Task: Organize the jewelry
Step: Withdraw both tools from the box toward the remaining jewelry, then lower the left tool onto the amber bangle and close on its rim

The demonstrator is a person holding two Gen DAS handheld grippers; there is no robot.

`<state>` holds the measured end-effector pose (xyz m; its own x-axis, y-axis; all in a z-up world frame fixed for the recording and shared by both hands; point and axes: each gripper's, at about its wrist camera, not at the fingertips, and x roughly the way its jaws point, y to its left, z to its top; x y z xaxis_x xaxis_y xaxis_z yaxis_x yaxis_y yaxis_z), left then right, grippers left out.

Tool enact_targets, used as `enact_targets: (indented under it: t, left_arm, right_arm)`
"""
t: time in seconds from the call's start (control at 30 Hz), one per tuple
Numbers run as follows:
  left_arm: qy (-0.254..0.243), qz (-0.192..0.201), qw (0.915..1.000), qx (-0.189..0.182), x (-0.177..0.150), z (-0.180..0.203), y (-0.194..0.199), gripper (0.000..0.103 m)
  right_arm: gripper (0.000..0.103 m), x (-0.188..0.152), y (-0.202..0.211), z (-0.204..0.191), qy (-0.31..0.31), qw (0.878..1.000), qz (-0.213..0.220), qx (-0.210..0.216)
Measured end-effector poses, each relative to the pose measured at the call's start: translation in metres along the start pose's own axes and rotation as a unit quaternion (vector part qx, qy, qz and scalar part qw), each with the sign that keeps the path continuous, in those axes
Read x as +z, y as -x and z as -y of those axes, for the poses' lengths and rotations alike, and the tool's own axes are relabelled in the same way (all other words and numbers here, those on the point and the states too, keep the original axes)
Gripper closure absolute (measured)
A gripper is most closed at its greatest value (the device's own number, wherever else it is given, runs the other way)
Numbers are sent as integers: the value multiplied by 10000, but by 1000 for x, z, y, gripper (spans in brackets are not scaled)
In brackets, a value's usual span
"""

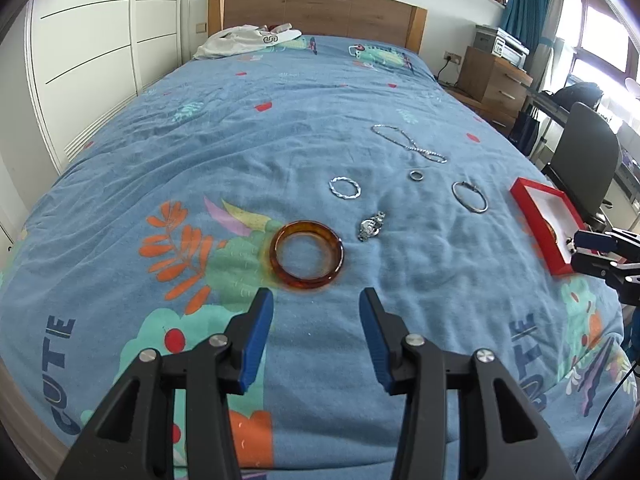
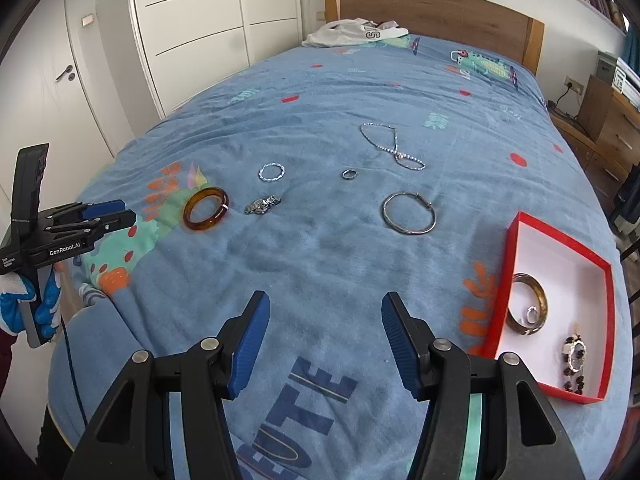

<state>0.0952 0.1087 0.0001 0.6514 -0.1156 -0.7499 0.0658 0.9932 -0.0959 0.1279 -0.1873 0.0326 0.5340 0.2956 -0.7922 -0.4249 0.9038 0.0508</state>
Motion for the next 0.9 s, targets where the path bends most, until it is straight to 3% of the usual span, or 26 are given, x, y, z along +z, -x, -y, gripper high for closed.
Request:
enact_targets:
  t: [0.53,0.9]
  left_arm:
    - [-215,-267,9989,-334,14,13,-59,60]
    - [-125,-549,9980,-280,21,19,-111,61]
  right_arm:
    - [51,16,-64,7,-229,9993,-213,214]
    - [51,26,-96,40,-560,9983,-171,22]
